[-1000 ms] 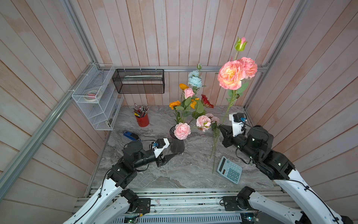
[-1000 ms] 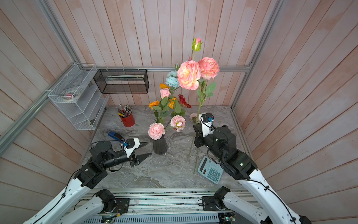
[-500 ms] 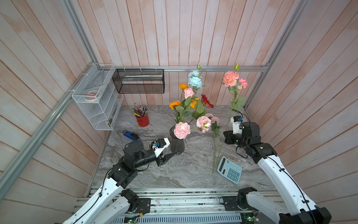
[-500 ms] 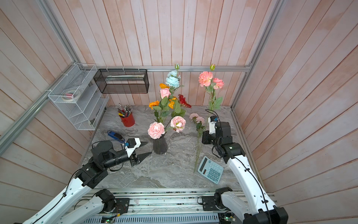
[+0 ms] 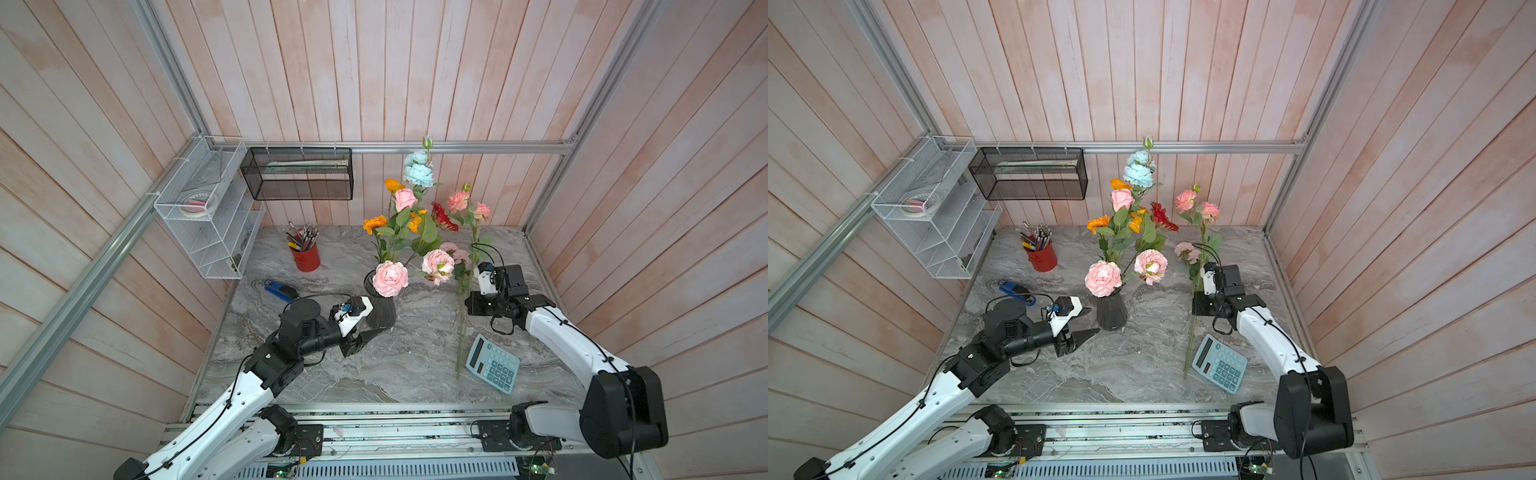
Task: Pick out pink flowers from the vase
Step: Place the flower at the center of the board.
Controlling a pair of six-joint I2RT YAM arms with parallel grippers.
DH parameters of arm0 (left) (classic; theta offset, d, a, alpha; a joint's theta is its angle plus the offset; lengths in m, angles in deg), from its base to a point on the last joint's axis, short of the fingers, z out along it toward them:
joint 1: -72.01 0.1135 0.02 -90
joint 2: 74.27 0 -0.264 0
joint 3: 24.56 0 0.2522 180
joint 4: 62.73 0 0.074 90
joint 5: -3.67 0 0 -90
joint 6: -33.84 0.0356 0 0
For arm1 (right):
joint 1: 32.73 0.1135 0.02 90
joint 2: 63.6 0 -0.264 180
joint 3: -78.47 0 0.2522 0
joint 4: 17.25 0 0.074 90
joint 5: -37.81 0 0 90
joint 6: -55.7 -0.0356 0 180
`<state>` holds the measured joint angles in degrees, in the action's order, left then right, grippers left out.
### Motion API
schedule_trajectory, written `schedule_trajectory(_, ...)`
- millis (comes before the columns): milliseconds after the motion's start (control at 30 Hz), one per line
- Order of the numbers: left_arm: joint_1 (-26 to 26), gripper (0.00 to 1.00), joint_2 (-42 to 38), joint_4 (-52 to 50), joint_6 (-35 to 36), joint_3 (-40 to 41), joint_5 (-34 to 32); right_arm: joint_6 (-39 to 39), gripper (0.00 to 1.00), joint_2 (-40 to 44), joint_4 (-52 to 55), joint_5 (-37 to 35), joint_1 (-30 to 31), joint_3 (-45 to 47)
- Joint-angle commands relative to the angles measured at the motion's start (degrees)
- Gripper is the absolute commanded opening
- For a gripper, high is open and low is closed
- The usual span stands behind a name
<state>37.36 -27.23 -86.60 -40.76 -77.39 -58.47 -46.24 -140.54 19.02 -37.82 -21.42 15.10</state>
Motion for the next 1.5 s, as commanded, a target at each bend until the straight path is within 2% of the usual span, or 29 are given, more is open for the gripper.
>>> schedule_trajectory(0,-0.5,0.59,0.57,1.52,-0.28,1.05,-1.68,1.57,0.0,-3.8,-1.05,3.08,-0.15,-1.53)
schedule_trajectory(133,-0.83,0.59,0.8,1.8,-0.46,1.11,-2.32,1.09,0.0,-8.33,-1.72,4.13,0.07,-1.97)
schedule_trajectory(333,-0.85,0.59,0.65,1.41,-0.1,1.36,-2.84,1.18,0.0,-14.67,0.34,2.07,1.72,-5.43)
schedule_trajectory(567,-0.85,0.59,0.75,1.57,-0.1,1.45,-2.78,0.22,0.0,-18.31,-0.53,0.59,2.73,-6.9)
schedule_trajectory(667,-0.85,0.59,0.68,1.55,-0.13,1.45,-2.7,0.0,0.01,-18.92,-0.7,0.17,2.99,-6.99)
schedule_trajectory(1067,-0.85,0.59,0.45,1.43,-0.1,1.34,-2.23,-0.75,0.14,-20.5,-2.24,0.83,3.02,-6.21)
schedule_trajectory(1467,-0.85,0.59,0.43,1.31,-0.02,1.29,-2.24,-1.24,0.14,-19.08,-3.02,0.7,3.61,-6.21)
